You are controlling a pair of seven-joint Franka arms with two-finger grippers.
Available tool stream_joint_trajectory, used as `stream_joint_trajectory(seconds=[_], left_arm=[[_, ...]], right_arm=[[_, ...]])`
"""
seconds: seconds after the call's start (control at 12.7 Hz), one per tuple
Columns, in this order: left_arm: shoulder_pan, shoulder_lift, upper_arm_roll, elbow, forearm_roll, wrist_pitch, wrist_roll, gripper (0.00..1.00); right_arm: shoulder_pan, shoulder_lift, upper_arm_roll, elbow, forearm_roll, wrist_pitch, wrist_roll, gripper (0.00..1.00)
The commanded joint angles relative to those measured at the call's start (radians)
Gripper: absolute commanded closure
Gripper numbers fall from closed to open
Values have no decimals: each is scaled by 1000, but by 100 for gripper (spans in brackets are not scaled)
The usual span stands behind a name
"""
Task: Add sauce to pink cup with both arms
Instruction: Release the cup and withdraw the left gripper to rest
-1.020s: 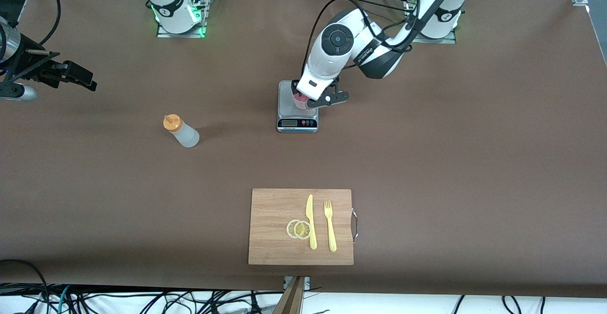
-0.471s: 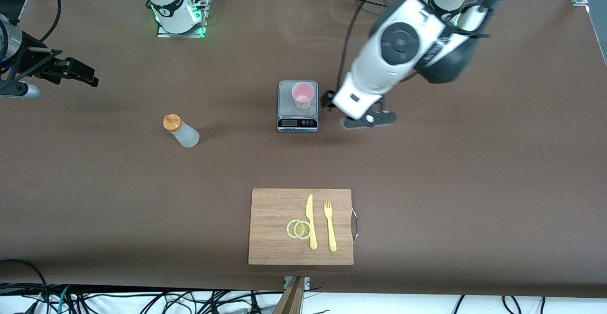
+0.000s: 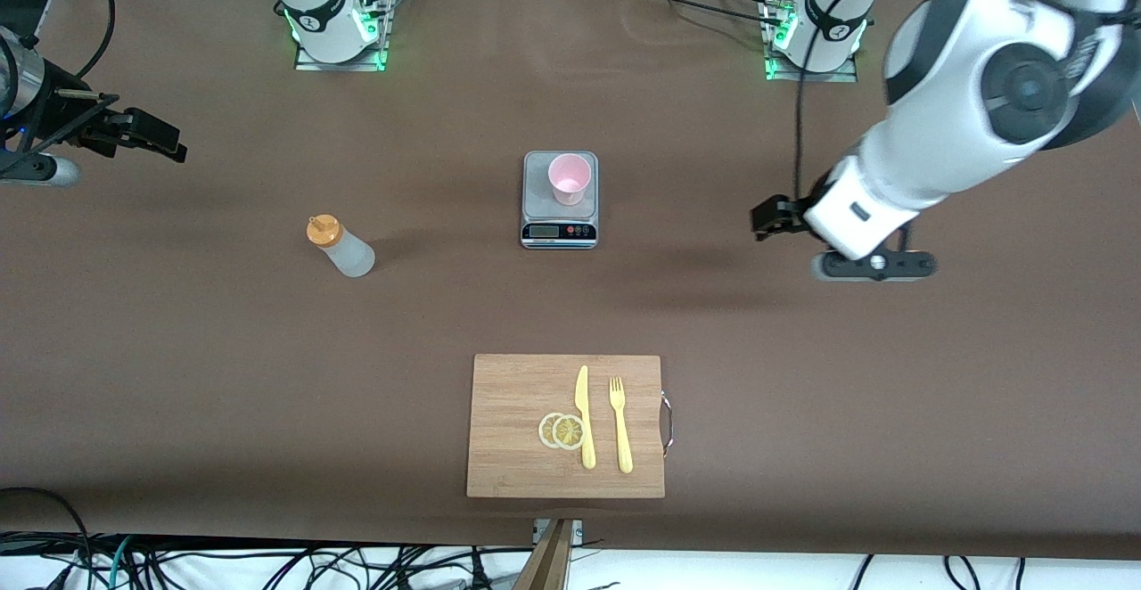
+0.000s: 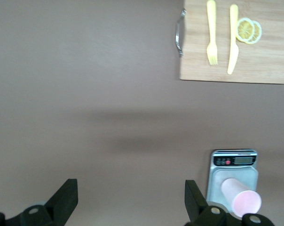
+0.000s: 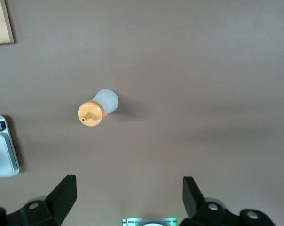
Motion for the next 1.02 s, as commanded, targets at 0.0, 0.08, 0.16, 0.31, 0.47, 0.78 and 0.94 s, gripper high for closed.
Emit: stream_joint_trajectory(seconds=[0.0,0.08,0.16,0.31,0.47,0.78,0.94], left_arm=[[48,-53,72,12,-6,-68,105,0],[64,-58,105,29,-14,-91,114,0],[80,-61,129,44,-15,-108,116,0],[95,-61,162,69,-3,-156,191,0],[95,-67,207,69,-1,-173,275,0],[95,-74,252,63,0,-199,335,0],[94,-64,252,55,2,-200,357,0]], right_arm=[[1,32,0,1,-2,-9,-76,0],[-1,40,-1,-1,1,-9,-105,0],[-1,43,-5,-8,2,-8,-147,0],[-7,50,-12,-13,5,-2,-211,0],[-8,66,-41,-16,11,9,-307,0],[-8,112,-142,-42,124,41,-691,0],[-8,141,-193,-65,212,41,-903,0]])
